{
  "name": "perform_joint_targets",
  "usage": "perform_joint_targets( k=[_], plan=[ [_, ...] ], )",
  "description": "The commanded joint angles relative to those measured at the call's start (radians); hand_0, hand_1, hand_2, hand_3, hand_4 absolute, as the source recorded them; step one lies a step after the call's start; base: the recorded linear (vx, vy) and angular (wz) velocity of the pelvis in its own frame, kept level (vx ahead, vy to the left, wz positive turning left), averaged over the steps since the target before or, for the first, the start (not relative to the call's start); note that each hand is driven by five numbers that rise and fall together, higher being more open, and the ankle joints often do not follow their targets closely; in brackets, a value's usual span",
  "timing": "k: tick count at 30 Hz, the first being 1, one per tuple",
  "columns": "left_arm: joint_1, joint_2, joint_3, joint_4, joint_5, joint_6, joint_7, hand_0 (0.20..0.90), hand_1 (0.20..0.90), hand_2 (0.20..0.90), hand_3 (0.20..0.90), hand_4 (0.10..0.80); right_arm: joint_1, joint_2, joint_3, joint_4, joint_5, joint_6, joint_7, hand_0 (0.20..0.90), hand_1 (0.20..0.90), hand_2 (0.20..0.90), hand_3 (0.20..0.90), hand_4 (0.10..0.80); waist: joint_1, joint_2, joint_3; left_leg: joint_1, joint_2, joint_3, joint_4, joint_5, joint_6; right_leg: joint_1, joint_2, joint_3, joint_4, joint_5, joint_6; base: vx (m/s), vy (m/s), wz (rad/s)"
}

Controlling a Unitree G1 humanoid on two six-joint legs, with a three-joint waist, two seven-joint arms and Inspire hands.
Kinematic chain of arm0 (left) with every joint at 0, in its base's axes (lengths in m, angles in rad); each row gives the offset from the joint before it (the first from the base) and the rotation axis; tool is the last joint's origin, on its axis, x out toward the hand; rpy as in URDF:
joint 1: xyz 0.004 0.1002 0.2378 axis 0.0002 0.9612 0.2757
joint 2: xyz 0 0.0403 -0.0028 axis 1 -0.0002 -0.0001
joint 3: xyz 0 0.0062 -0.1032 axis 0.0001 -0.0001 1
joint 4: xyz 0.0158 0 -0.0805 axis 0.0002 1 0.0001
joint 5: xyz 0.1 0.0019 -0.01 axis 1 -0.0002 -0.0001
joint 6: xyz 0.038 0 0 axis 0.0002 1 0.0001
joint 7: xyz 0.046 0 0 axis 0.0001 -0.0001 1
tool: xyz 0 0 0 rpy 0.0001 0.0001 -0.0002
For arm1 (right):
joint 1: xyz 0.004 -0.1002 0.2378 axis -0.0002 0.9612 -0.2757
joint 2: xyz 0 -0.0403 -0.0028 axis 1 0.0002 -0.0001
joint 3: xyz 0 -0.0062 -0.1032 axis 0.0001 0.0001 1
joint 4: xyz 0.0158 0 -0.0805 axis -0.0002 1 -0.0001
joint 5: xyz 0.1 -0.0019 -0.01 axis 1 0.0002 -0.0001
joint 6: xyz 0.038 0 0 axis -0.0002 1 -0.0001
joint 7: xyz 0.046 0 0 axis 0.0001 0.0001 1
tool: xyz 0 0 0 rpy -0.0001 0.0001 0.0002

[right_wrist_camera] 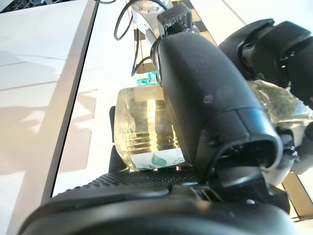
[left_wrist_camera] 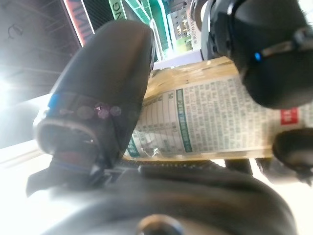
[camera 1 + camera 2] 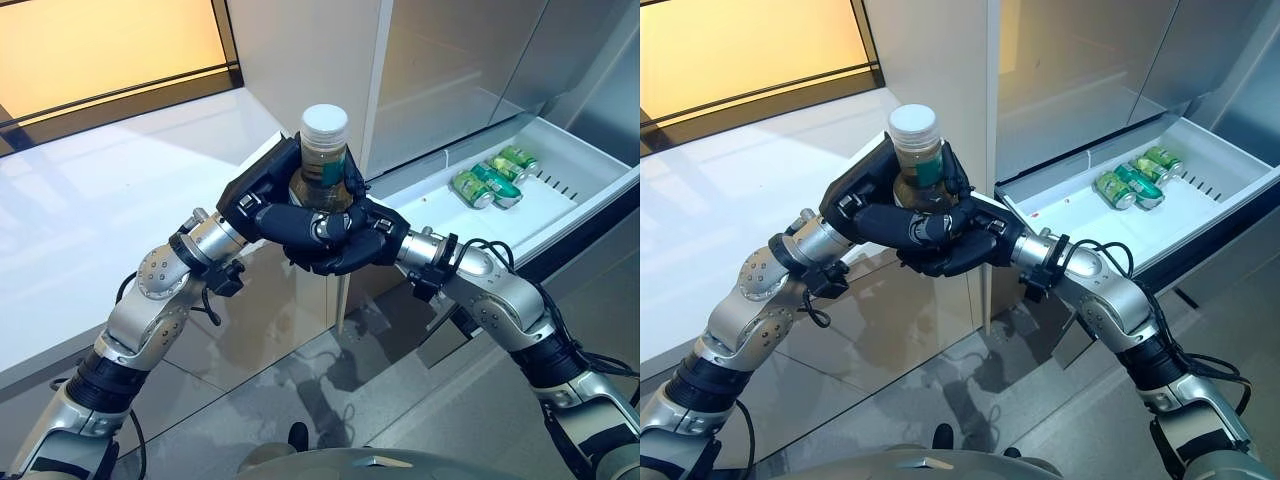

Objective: Put drinks into fridge and close the fridge

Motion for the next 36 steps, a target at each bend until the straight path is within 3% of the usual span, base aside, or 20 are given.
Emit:
perform_joint_targets(
  k=[1,2,3,5,14,26,30,36],
  plan=[
    [-0.184,-0.032,0.001,-0.018,-0.089,-0.112,-0.014,0.300,0.300,0.300,0.200,0.100,-0.157,0.080,-0.033,-0.037,0.087,-0.102,0.005,0.300,0.300,0.300,0.200,0.100,0.001,-0.026,-0.108,0.048,-0.036,-0.022,0.001,-0.108,0.020,-0.039,-0.012,0.008,0.016,0.053,0.056,0.000,0.000,0.00],
    [-0.184,-0.031,0.002,-0.017,-0.091,-0.112,-0.015,0.300,0.300,0.300,0.200,0.100,-0.158,0.080,-0.035,-0.035,0.087,-0.103,0.003,0.300,0.300,0.300,0.200,0.100,0.001,-0.026,-0.108,0.048,-0.036,-0.022,0.001,-0.108,0.020,-0.039,-0.012,0.008,0.016,0.053,0.056,0.000,0.000,0.00],
    [-0.184,-0.029,0.005,-0.014,-0.088,-0.111,-0.016,0.347,0.347,0.347,0.255,0.155,-0.159,0.081,-0.037,-0.035,0.082,-0.106,-0.001,0.300,0.300,0.300,0.200,0.100,0.001,-0.025,-0.108,0.048,-0.036,-0.022,0.001,-0.108,0.020,-0.039,-0.012,0.009,0.016,0.053,0.056,0.000,0.000,0.00],
    [-0.180,-0.027,0.010,-0.015,-0.079,-0.114,-0.016,0.900,0.900,0.900,0.900,0.800,-0.158,0.078,-0.041,-0.036,0.077,-0.107,-0.004,0.300,0.300,0.300,0.200,0.100,0.002,-0.025,-0.108,0.048,-0.036,-0.022,0.001,-0.107,0.020,-0.039,-0.011,0.009,0.016,0.053,0.056,0.000,0.000,0.00],
    [-0.159,0.006,0.072,0.001,-0.052,-0.136,0.038,0.900,0.900,0.900,0.900,0.800,-0.166,0.036,-0.089,-0.040,0.081,-0.148,-0.023,0.300,0.300,0.300,0.200,0.100,0.005,-0.027,-0.112,0.043,-0.034,-0.020,0.001,-0.106,0.018,-0.042,-0.010,0.008,0.013,0.054,0.056,0.000,0.000,0.00],
    [-0.054,0.048,0.203,0.032,-0.028,-0.145,0.061,0.900,0.900,0.900,0.900,0.800,-0.156,-0.031,-0.195,-0.080,0.083,-0.207,-0.037,0.300,0.300,0.300,0.200,0.100,0.016,-0.029,-0.115,0.040,-0.035,-0.027,0.001,-0.106,0.017,-0.042,-0.009,0.006,0.012,0.052,0.055,-0.002,0.000,0.01],
    [-0.021,0.052,0.238,0.036,-0.078,-0.145,0.036,0.900,0.900,0.900,0.900,0.800,-0.154,-0.060,-0.223,-0.096,0.083,-0.225,-0.042,0.300,0.300,0.300,0.200,0.100,0.019,-0.031,-0.116,0.038,-0.035,-0.030,0.001,-0.106,0.017,-0.042,-0.009,0.004,0.012,0.051,0.054,0.000,0.000,0.00],
    [0.036,-0.001,0.247,0.003,-0.175,-0.137,-0.108,0.900,0.900,0.900,0.900,0.800,-0.136,-0.074,-0.271,-0.144,0.064,-0.260,-0.069,0.300,0.300,0.300,0.200,0.100,0.017,-0.033,-0.116,0.038,-0.033,-0.031,0.001,-0.109,0.017,-0.044,-0.009,0.007,0.013,0.051,0.054,0.000,0.000,0.00]
  ],
)
